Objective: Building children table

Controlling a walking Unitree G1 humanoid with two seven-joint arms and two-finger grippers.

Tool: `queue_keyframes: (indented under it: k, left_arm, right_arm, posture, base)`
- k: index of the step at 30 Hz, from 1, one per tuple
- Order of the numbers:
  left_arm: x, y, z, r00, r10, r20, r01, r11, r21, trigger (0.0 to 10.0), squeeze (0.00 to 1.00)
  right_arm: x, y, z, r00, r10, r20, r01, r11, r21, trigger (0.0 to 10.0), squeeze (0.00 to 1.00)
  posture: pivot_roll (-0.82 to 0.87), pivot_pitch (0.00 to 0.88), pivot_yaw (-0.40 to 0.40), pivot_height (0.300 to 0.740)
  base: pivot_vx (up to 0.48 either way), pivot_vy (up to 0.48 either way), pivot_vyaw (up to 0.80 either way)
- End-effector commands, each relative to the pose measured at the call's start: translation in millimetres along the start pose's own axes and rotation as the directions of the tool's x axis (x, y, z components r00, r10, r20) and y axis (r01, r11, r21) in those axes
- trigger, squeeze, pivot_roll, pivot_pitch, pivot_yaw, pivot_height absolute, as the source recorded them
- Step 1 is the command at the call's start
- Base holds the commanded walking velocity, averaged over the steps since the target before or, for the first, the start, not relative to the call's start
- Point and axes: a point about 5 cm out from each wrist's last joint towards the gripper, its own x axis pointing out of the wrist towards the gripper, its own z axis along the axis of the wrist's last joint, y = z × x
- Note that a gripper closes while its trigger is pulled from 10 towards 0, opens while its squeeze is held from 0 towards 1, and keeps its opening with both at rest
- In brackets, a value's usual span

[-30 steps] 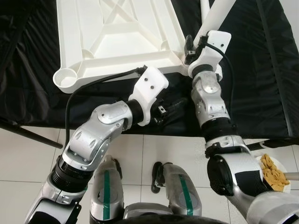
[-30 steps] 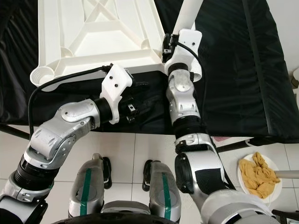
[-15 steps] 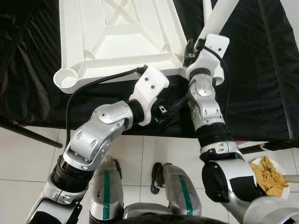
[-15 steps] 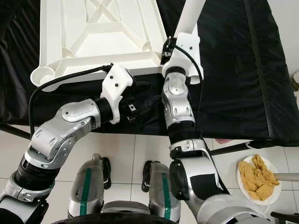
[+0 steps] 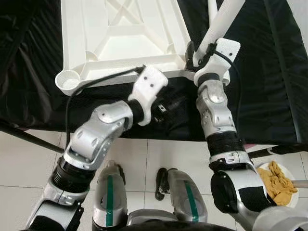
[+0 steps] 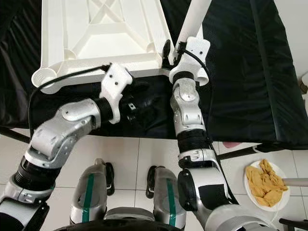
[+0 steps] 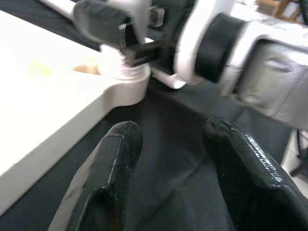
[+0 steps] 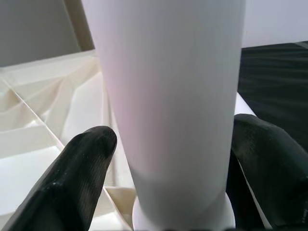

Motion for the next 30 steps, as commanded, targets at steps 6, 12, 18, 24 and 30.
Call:
queue_keyframes:
  k: [6, 12, 18, 24, 30]
  left_arm:
    - [9.5, 38.0, -2.8, 0.984, 0.174, -0.028, -0.172, 0.983, 0.056, 10.0, 0.00]
    - [19.3, 56.9, -2.9, 0.976, 0.213, -0.048, -0.209, 0.975, 0.081, 10.0, 1.00]
    - [34.7, 67.2, -2.6, 0.977, 0.198, -0.084, -0.178, 0.963, 0.202, 10.0, 0.00]
    - [54.9, 59.1, -5.9, 0.989, 0.075, -0.127, -0.035, 0.955, 0.294, 10.0, 0.00]
    - [62.7, 51.8, -8.4, 0.988, -0.037, -0.148, 0.082, 0.948, 0.306, 10.0, 0.00]
  right_arm:
    - [-7.9, -17.2, 6.1, 0.996, 0.090, 0.025, -0.090, 0.996, -0.004, 10.0, 0.00]
    - [-10.3, -27.4, 8.1, 0.993, 0.115, 0.026, -0.115, 0.993, -0.016, 10.0, 0.00]
    - [-12.1, -38.6, 11.4, 0.991, 0.128, 0.026, -0.127, 0.991, -0.039, 10.0, 0.00]
    - [-12.9, -48.3, 16.4, 0.991, 0.132, 0.026, -0.130, 0.990, -0.058, 10.0, 0.00]
    - [-14.6, -50.9, 18.4, 0.991, 0.132, 0.029, -0.130, 0.990, -0.058, 10.0, 0.00]
  posture:
    - [0.09, 0.068, -0.068, 0.740]
    - [0.07, 0.085, -0.052, 0.740]
    - [0.06, 0.092, -0.045, 0.740]
    - [0.04, 0.107, -0.034, 0.740]
    - [0.03, 0.112, -0.027, 0.740]
  base:
    - [0.000, 0.000, 0.00]
    - [0.000, 0.000, 0.00]
    - [0.000, 0.000, 0.00]
    - [0.000, 0.000, 0.00]
    - [0.000, 0.000, 0.00]
